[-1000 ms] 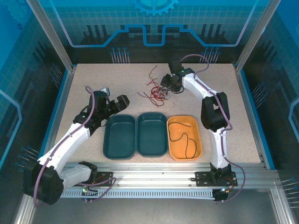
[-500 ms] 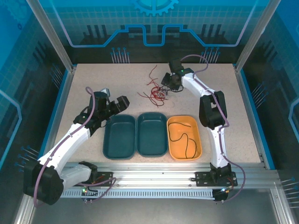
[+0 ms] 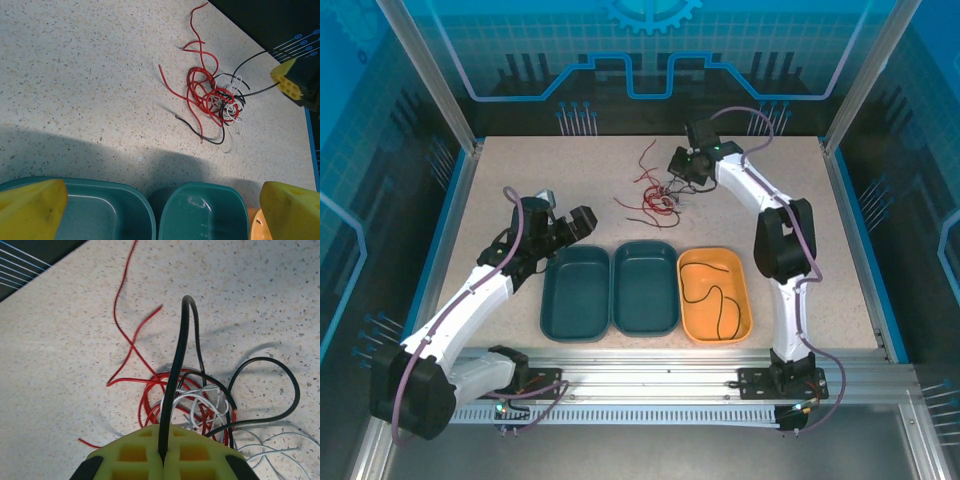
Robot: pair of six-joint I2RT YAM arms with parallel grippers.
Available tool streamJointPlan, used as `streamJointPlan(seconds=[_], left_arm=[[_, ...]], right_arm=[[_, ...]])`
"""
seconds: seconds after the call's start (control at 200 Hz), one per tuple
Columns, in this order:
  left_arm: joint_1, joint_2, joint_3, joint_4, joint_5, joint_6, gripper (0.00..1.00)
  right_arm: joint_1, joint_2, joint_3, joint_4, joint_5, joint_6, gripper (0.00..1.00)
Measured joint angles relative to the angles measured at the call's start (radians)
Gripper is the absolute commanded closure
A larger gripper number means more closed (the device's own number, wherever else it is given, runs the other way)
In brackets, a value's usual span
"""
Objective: Untangle the cables
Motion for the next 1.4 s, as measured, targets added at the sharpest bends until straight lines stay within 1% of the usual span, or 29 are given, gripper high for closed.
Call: streamJointPlan(seconds=[0.22,0.45,0.595,0.74,0.876,1.006,1.181,1.401], left_arm=[[0.0,0.0,-0.002,0.0,0.0,0.0,0.01],[0.0,0.0,-0.008,0.0,0.0,0.0,0.01],[0.0,-0.005,-0.008,0.0,0.0,0.0,0.01],[0.0,-0.018,-0.021,0.0,0.001,-0.001,0.01],[0.0,-0.02,-0.026,0.001,0.009,-0.001,0.01],[0.0,-0.021,-0.026,0.001,0.015,-0.001,0.01],[0.0,-0.021,-0.026,0.003,0.019,-0.005,0.01],[0.0,-0.022,-0.028,0.004,0.019,-0.005,0.01]], right_arm=[[0.008,-0.071,0.0,0.007,-0.049,-0.057,1.0],[0.056,-0.155,0.008,0.004,-0.06,-0.186,1.0],[0.113,-0.166,0.096,-0.036,-0.006,-0.311,1.0],[0.179,-0.166,0.239,-0.11,0.064,-0.458,1.0],[0.242,-0.165,0.382,-0.158,0.162,-0.601,1.0],[0.286,-0.153,0.475,-0.186,0.24,-0.703,1.0],[0.292,-0.135,0.499,-0.214,0.301,-0.765,1.0],[0.291,-0.138,0.499,-0.259,0.308,-0.777,1.0]])
